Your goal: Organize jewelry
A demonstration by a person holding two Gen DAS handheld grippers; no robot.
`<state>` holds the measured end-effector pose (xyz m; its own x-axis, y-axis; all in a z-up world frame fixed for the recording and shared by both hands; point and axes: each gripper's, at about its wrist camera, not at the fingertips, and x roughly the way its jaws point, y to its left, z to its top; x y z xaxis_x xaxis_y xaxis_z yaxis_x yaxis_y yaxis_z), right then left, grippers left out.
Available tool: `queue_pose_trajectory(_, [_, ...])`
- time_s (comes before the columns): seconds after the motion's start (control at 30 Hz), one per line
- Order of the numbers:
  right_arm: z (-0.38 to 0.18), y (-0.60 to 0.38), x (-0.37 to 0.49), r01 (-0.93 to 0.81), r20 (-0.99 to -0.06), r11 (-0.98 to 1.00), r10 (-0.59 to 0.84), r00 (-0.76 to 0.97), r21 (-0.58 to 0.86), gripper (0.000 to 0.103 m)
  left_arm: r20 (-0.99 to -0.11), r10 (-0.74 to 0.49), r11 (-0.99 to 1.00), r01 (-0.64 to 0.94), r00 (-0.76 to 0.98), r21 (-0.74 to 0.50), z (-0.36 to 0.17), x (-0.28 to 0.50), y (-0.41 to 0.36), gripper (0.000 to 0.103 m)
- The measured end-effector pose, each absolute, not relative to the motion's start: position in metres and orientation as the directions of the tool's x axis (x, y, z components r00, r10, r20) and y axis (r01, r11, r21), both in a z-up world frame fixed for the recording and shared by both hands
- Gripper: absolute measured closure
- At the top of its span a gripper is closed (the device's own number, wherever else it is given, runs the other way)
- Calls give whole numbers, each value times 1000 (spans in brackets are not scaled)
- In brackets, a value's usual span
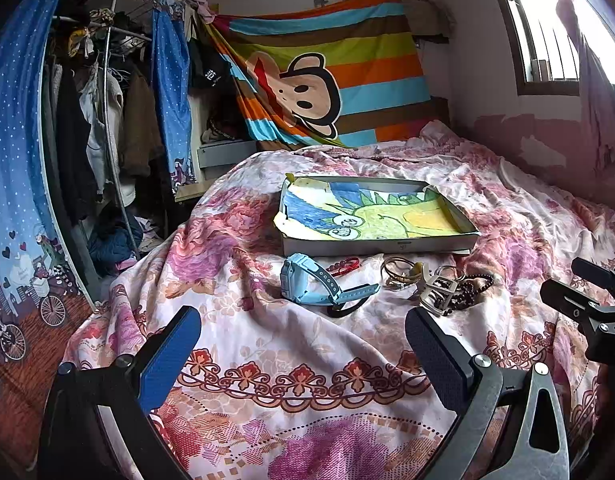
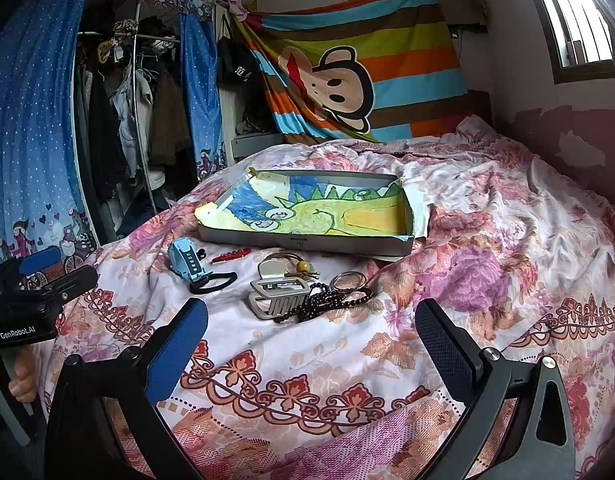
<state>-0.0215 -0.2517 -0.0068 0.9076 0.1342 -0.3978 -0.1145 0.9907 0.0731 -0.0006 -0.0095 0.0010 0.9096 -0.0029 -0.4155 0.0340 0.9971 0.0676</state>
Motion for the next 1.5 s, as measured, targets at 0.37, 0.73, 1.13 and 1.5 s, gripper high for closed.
queue_pose_trajectory(0.37, [-7,-252,-22,-114,-398,991,134,908,74,1,-414,-4,997,35,910,67,1,0,-5,0])
queue_pose_trajectory(0.73, [-6,-251,-22,-115,-399,991,135,907,74,1,-414,-3,997,35,910,68,1,0,-5,0])
queue_pose_trajectory(1.13, [-13,-257,-17,-93,-407,993,116,906,74,1,-424,-4,997,34,906,63,1,2,-12,0])
queue_pose_trajectory(1.5, [-18,-262,23,-166,-497,979,204,843,120,1,-531,-61,998,39,845,-51,-10,40,2,0])
